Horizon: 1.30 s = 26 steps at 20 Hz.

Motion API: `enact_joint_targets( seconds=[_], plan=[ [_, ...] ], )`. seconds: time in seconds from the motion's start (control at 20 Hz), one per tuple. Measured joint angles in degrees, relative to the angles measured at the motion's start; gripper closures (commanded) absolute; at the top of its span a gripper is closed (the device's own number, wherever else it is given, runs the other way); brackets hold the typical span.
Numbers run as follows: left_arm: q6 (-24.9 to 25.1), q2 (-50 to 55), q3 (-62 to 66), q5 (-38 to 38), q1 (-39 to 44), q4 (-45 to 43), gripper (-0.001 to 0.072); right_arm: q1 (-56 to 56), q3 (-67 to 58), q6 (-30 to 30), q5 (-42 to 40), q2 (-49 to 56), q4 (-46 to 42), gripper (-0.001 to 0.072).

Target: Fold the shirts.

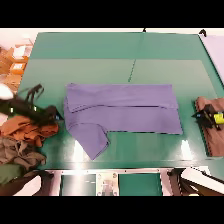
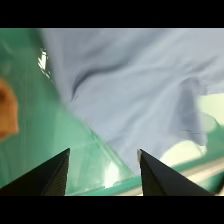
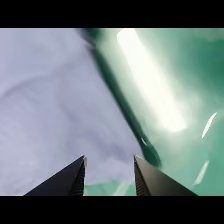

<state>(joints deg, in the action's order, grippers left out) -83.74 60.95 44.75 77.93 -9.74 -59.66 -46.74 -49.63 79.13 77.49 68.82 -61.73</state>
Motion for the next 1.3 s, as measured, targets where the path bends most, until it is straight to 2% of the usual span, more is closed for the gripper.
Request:
enact_joint_targets(
  seconds=[0.15,0.3,0.45,0.6,0.7,0.9,1.3],
  plan=[
    [0.5,-8.4,-14.9,-7.6,1.6,5.9,0.0211,-2.8,11.0,1.8,-4.4,-8.2,0.2,0.0290],
    [2.7,-11.5,-25.3,-17.0,7.3,15.5,0.0212,-3.8,18.7,2.6,-7.8,-12.5,1.9,0.0280],
    [3.0,-12.4,-30.2,-25.2,13.8,21.5,0.0212,-4.1,23.3,2.3,-10.1,-14.1,4.6,0.0279],
    [3.0,-11.2,-32.2,-29.6,17.7,25.5,0.0212,-4.2,25.7,1.0,-12.0,-14.7,8.1,0.0278],
    [3.2,-10.0,-32.6,-30.0,18.9,27.3,0.0212,-4.3,26.4,0.4,-13.1,-14.9,9.5,0.0236],
    [3.4,-8.8,-30.6,-27.9,19.1,25.0,0.0213,-4.3,27.0,0.0,-14.4,-15.0,10.8,0.0236],
    [-0.4,-8.5,-19.2,-11.0,8.0,9.9,0.0212,-4.3,27.2,-0.6,-16.5,-15.0,11.3,0.0236]
  ],
)
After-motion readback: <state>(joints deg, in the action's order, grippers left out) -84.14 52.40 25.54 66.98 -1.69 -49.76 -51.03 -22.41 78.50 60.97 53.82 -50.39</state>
